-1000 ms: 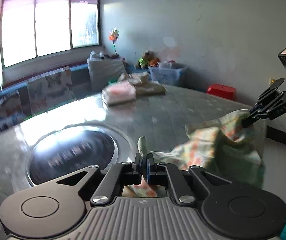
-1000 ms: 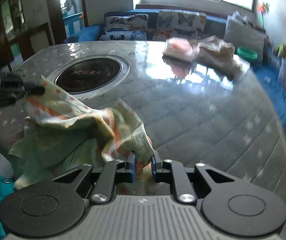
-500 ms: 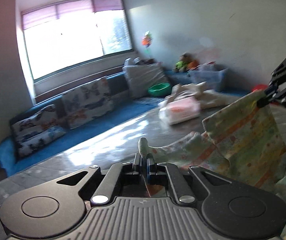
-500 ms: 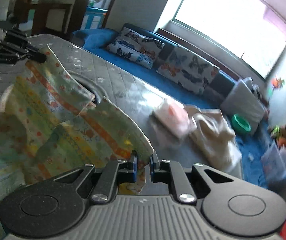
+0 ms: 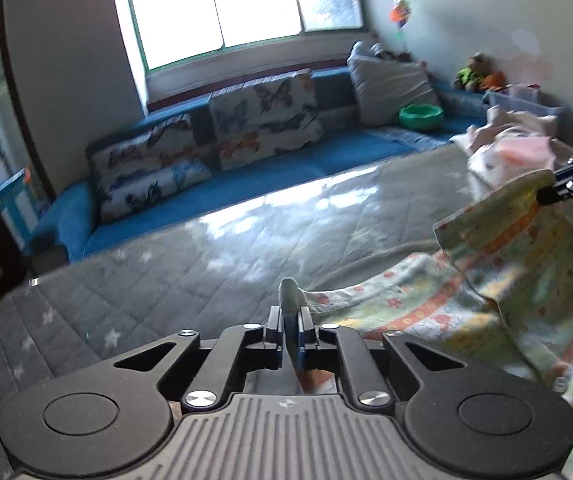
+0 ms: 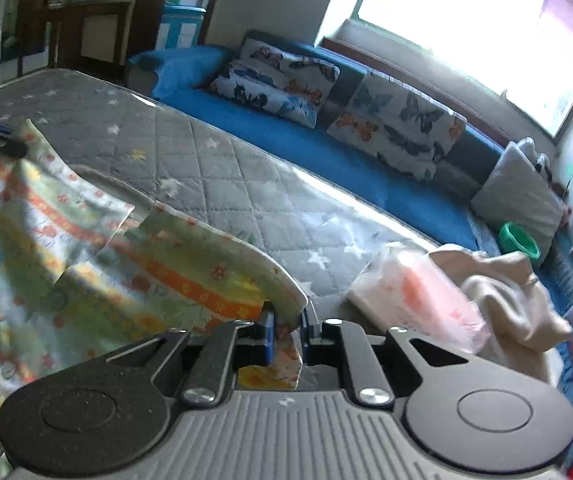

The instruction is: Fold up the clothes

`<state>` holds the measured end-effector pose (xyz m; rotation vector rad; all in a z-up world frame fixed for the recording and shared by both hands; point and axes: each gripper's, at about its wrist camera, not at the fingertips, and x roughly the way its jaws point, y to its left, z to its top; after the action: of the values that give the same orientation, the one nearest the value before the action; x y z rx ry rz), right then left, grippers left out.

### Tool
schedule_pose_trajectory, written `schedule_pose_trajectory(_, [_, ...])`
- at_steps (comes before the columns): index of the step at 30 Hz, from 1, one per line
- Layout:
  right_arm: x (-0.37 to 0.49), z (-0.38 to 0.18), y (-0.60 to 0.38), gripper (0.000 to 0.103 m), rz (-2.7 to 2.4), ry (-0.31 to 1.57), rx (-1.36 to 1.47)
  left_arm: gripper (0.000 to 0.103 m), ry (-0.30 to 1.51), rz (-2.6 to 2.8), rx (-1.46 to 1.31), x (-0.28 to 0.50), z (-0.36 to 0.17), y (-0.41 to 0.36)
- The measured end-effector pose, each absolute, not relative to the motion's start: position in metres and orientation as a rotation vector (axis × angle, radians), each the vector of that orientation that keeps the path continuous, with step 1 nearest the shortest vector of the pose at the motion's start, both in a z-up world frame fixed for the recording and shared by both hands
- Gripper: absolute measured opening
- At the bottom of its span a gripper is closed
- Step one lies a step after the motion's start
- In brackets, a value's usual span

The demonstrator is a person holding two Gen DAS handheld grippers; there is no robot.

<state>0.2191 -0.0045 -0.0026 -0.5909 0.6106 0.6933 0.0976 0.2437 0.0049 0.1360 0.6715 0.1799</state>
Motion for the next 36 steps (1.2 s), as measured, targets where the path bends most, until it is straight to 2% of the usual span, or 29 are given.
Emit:
schedule_pose_trajectory(4, [0.228, -0.007, -0.006, 0.02, 0.66, 0.644, -0.568, 0.025, 0.7, 0.228, 0.13, 0.099, -0.004, 0.249])
schedule_pose_trajectory(6, [0.224, -0.001, -0.014, 0.021, 0.666, 0.642, -0.561, 0.025, 0.697, 0.239, 0.112, 0.092, -0.002, 0.252])
schedule_pose_trajectory(8, [0.214, 0.01, -0.023, 0.025, 0.686, 0.644, -0.552, 0.033, 0.69, 0.247, 0.092, 0.085, 0.003, 0.253])
schedule_pose_trajectory(11, [0.196, 0.023, -0.035, 0.026, 0.726, 0.65, -0.541, 0.041, 0.645, 0.22, 0.078, 0.066, 0.017, 0.242])
schedule_pose_trajectory(16, [0.143, 0.034, -0.054, 0.026, 0.839, 0.67, -0.538, 0.043, 0.585, 0.086, 0.09, 0.022, 0.036, 0.198])
schedule_pose_trajectory(20, [0.092, 0.035, -0.067, 0.035, 0.931, 0.662, -0.569, 0.044, 0.547, -0.054, 0.108, -0.019, 0.04, 0.153])
schedule_pose_trajectory(27, [0.033, 0.017, -0.079, 0.044, 0.994, 0.649, -0.6, 0.05, 0.561, -0.277, 0.128, -0.058, 0.022, 0.081])
schedule_pose_trajectory(29, [0.028, 0.009, -0.078, 0.044, 0.981, 0.644, -0.616, 0.052, 0.578, -0.303, 0.135, -0.059, 0.015, 0.068])
schedule_pose_trajectory(36, [0.019, -0.009, -0.072, 0.041, 0.933, 0.592, -0.684, 0.05, 0.677, -0.28, 0.165, -0.035, -0.013, 0.044])
